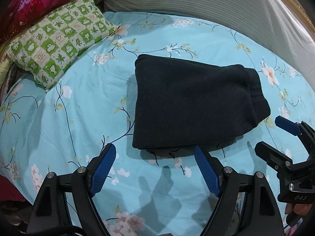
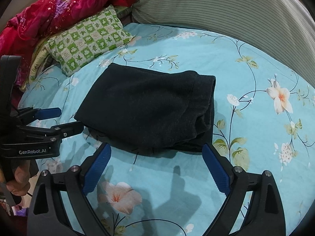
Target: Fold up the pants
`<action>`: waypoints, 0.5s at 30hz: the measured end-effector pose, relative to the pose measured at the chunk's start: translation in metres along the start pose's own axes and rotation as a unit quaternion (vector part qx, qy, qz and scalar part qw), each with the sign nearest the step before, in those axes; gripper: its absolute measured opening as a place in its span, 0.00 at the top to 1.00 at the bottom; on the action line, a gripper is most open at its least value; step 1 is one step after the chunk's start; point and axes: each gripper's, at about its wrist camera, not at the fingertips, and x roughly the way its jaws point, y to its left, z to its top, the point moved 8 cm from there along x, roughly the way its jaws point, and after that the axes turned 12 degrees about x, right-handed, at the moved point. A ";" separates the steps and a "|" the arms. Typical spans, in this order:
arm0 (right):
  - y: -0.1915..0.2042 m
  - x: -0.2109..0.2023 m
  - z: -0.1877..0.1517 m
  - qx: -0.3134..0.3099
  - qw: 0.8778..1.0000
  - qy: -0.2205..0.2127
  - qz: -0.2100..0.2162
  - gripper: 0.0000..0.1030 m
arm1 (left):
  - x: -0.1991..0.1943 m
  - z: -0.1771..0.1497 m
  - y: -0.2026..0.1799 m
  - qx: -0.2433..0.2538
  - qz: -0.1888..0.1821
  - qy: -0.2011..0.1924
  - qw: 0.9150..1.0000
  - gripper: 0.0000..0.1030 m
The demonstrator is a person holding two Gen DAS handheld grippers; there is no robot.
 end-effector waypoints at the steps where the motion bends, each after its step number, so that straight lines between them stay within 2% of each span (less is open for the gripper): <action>1: 0.000 0.000 0.000 -0.001 1.000 -0.002 -0.002 0.09 | 0.001 0.000 0.000 0.001 0.001 0.000 1.000 0.20; 8: 0.001 0.003 0.000 -0.011 1.000 -0.020 -0.004 0.09 | 0.003 0.001 0.006 0.007 0.031 -0.014 0.999 0.19; 15: 0.000 0.010 -0.003 -0.014 1.000 -0.019 -0.006 0.09 | 0.008 -0.001 0.007 0.010 0.037 -0.009 0.999 0.18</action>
